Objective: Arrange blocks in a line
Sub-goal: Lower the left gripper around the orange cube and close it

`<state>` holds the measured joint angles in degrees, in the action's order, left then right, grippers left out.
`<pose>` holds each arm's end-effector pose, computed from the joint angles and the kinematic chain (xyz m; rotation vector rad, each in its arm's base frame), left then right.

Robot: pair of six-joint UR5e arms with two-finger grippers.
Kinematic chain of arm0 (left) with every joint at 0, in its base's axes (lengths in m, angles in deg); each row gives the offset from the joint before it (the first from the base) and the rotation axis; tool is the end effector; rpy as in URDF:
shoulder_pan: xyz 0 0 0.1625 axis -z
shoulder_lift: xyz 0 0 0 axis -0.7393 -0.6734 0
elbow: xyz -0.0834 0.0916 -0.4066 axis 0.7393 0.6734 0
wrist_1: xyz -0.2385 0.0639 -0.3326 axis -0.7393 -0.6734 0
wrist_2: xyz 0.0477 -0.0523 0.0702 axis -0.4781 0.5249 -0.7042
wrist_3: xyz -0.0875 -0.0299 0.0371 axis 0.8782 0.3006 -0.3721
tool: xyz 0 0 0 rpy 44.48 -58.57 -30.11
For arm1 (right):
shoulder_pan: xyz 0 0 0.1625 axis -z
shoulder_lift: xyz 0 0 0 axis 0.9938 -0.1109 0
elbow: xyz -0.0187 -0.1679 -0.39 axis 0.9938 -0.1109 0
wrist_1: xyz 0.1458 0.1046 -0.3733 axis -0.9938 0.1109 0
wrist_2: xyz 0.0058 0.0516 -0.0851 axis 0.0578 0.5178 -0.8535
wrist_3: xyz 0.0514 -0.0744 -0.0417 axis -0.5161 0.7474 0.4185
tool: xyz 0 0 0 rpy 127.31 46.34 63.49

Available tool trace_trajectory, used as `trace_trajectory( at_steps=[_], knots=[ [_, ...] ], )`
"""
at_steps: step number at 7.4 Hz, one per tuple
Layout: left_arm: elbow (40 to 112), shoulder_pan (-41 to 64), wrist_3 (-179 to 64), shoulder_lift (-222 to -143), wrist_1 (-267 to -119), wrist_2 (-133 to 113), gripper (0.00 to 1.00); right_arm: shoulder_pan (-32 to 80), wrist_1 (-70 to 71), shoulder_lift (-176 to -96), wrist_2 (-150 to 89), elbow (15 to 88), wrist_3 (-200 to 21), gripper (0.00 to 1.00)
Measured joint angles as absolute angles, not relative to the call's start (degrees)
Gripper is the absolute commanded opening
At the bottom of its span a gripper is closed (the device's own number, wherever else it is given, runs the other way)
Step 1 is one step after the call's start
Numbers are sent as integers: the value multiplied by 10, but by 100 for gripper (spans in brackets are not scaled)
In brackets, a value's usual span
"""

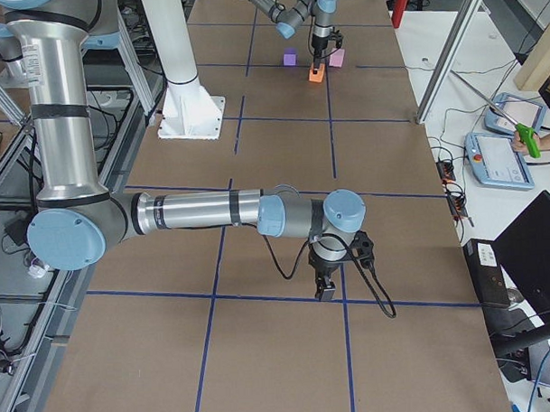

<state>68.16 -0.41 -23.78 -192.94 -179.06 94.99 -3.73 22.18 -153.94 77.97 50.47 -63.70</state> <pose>0.4209 -0.5643 0.3846 -0.0264 0.8573 0.0988 0.0442 -0.5071 0.6391 -0.0301 -0.7261 -0.1687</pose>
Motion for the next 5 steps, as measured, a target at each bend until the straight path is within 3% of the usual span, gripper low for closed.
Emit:
trace_trajectory(
  at_steps=[3, 5],
  knots=[
    [666, -7, -236, -1935, -1803, 936, 92, -37, 222, -1539, 780, 505, -637, 100],
    [661, -8, -236, -1937, -1805, 933, 59, -37, 222, -1539, 780, 504, -637, 100]
  ],
)
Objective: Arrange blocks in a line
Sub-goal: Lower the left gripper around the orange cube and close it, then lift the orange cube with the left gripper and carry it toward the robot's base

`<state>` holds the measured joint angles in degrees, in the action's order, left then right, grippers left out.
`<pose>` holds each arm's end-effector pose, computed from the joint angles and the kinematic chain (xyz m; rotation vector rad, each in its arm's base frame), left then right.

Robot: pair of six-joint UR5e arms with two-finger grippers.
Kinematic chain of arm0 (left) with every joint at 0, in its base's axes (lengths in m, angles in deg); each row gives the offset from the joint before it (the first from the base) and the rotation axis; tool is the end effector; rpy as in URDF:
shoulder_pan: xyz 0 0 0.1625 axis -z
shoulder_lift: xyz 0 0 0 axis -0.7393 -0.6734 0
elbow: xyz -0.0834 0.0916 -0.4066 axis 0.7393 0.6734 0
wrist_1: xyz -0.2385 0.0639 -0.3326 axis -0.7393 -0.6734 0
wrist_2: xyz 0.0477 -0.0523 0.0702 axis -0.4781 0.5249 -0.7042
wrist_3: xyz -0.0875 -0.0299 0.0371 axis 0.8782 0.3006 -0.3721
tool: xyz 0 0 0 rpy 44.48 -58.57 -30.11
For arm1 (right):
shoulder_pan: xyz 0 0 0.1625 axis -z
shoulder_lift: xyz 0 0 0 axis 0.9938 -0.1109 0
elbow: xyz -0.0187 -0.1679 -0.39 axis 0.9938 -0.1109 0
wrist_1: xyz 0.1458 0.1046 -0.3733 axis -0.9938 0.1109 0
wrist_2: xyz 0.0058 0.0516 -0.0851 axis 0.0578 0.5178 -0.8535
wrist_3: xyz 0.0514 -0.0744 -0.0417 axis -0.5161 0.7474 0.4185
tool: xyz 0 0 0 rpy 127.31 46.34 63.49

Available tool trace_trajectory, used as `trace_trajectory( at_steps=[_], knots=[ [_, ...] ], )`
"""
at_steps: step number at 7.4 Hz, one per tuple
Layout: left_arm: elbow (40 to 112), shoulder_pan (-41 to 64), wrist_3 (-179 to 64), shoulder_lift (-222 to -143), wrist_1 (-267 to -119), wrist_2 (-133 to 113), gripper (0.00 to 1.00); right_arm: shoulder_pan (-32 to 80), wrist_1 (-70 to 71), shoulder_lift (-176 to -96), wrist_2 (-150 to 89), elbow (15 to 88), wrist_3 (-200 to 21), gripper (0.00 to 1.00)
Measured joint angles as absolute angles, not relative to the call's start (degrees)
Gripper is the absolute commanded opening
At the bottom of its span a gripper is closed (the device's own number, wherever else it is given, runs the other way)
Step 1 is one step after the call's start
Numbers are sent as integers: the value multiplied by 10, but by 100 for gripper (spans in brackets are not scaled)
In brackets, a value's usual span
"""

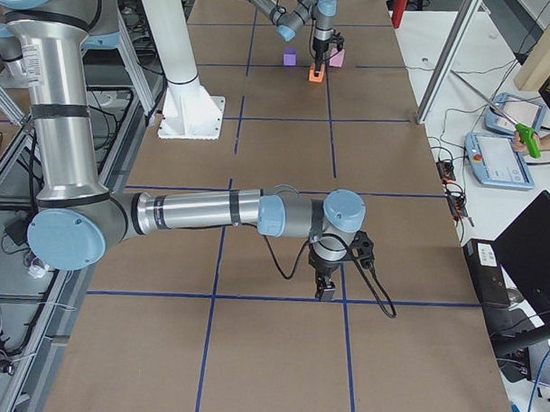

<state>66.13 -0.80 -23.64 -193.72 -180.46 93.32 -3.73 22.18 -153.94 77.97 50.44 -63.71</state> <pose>0.4294 -0.5698 0.3906 -0.0069 0.8408 0.0945 0.0442 -0.5070 0.6394 -0.0307 -0.7261 -0.1684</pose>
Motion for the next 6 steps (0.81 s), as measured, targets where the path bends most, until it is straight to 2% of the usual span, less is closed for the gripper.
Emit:
trace_trajectory(
  at_steps=[1, 2, 4, 6],
  knots=[
    [661, -8, -236, -1938, -1805, 933, 39, -37, 222, -1539, 780, 504, -637, 100],
    [661, -8, -235, -1940, -1804, 933, 27, -37, 222, -1539, 780, 504, -637, 100],
    [675, 1, -235, -1939, -1799, 933, 22, -37, 222, -1539, 780, 504, -637, 100],
    [737, 27, -242, -1925, -1754, 934, 22, -37, 222, -1539, 780, 505, -637, 100]
  ],
)
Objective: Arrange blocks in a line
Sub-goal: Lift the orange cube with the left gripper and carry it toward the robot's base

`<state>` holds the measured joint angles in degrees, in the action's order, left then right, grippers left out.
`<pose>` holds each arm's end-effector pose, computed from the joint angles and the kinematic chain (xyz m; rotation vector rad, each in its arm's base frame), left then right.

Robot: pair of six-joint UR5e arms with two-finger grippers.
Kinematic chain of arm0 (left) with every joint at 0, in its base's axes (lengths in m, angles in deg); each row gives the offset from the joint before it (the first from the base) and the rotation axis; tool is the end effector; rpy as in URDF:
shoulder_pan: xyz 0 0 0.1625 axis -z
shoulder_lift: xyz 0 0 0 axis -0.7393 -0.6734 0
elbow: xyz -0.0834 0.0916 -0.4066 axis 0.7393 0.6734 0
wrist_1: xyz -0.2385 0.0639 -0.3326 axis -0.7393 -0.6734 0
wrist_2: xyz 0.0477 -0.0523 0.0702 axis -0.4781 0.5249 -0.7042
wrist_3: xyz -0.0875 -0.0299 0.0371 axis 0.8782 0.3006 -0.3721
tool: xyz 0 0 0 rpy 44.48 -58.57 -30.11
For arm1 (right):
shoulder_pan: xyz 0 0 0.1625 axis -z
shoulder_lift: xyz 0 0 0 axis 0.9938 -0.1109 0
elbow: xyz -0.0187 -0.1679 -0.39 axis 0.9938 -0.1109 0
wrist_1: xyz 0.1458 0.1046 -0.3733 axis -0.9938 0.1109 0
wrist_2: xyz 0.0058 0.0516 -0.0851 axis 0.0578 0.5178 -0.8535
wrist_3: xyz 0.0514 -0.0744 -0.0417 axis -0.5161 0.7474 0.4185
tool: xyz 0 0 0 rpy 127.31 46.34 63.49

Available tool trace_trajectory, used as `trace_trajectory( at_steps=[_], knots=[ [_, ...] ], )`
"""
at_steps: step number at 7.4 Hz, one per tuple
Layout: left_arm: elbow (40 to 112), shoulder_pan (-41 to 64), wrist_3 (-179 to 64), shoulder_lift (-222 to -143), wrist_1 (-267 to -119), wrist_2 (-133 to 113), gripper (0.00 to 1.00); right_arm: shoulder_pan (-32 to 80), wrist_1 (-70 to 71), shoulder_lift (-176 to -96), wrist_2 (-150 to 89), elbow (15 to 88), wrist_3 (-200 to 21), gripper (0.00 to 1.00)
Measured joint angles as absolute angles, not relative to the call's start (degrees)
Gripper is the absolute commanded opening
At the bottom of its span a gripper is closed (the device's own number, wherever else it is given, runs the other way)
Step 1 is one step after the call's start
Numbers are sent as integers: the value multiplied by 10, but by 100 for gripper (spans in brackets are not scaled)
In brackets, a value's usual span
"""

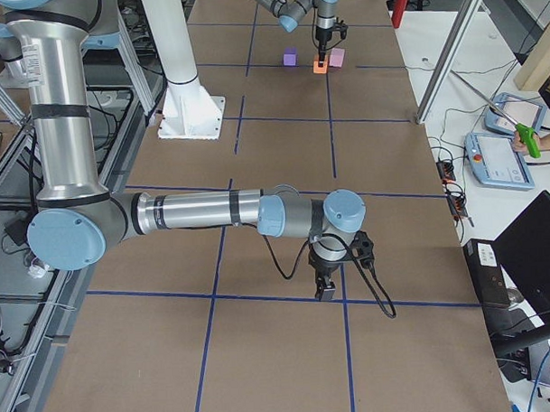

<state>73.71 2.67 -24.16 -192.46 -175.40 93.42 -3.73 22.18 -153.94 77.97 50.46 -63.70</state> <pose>0.3775 -0.5744 0.3532 0.0374 0.8550 0.0537 0.0442 -0.5071 0.6392 -0.0303 -0.7261 -0.1686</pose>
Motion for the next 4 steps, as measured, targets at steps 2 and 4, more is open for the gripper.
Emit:
trace_trajectory(
  at_steps=[2, 4],
  knots=[
    [841, 48, -270, -1908, -1647, 935, 22, -37, 222, -1539, 780, 505, -637, 100],
    [914, 84, -306, -1893, -1564, 935, 23, -37, 222, -1539, 780, 505, -637, 100]
  ],
)
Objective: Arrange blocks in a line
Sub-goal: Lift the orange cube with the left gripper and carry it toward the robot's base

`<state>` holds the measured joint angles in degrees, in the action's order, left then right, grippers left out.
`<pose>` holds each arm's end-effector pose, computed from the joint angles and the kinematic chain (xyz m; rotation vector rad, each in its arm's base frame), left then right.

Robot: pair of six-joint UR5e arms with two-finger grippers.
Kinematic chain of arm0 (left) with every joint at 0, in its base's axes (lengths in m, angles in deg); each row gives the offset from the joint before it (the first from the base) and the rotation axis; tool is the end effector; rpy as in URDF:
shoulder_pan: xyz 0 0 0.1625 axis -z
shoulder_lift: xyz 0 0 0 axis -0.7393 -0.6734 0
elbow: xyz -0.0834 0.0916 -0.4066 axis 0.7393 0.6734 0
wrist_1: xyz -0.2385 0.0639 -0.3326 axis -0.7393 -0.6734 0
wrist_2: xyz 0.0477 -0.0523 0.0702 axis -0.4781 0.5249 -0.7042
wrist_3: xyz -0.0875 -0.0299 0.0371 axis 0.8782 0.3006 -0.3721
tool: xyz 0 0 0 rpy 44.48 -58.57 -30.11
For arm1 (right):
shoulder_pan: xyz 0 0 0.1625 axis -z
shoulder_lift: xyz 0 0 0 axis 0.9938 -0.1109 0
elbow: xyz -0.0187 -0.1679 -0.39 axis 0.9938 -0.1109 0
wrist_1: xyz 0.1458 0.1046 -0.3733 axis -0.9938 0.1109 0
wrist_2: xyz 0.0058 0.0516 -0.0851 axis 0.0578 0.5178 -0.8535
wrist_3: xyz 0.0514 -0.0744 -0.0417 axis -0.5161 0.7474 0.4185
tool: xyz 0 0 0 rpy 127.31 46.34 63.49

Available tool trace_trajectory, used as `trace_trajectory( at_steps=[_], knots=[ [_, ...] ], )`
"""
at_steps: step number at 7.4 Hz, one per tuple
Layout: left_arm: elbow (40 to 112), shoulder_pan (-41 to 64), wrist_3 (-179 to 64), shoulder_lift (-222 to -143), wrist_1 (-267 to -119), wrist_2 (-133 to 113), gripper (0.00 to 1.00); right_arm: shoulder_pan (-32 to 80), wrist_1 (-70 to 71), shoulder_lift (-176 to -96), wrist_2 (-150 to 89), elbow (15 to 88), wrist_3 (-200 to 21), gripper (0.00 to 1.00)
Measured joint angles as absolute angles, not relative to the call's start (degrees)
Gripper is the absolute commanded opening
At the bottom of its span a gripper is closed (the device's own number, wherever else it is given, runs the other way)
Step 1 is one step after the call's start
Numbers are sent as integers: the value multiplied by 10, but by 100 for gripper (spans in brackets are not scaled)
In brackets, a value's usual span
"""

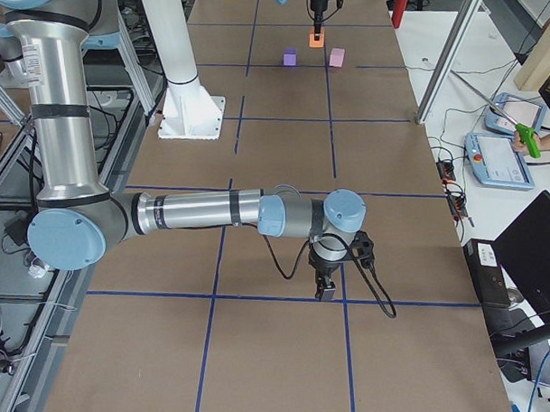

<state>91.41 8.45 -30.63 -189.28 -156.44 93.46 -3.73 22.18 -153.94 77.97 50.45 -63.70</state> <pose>0.2736 -0.5437 0.2934 0.0659 0.8048 0.0405 0.0442 -0.5071 0.6393 -0.0305 -0.7261 -0.1686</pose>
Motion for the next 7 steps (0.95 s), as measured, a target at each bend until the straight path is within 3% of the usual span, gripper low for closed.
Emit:
trace_trajectory(
  at_steps=[4, 7],
  knots=[
    [960, 163, -441, -1779, -1549, 951, 23, -37, 222, -1539, 780, 504, -637, 100],
    [894, 158, -393, -1777, -1612, 988, 23, -37, 222, -1539, 780, 504, -637, 100]
  ],
)
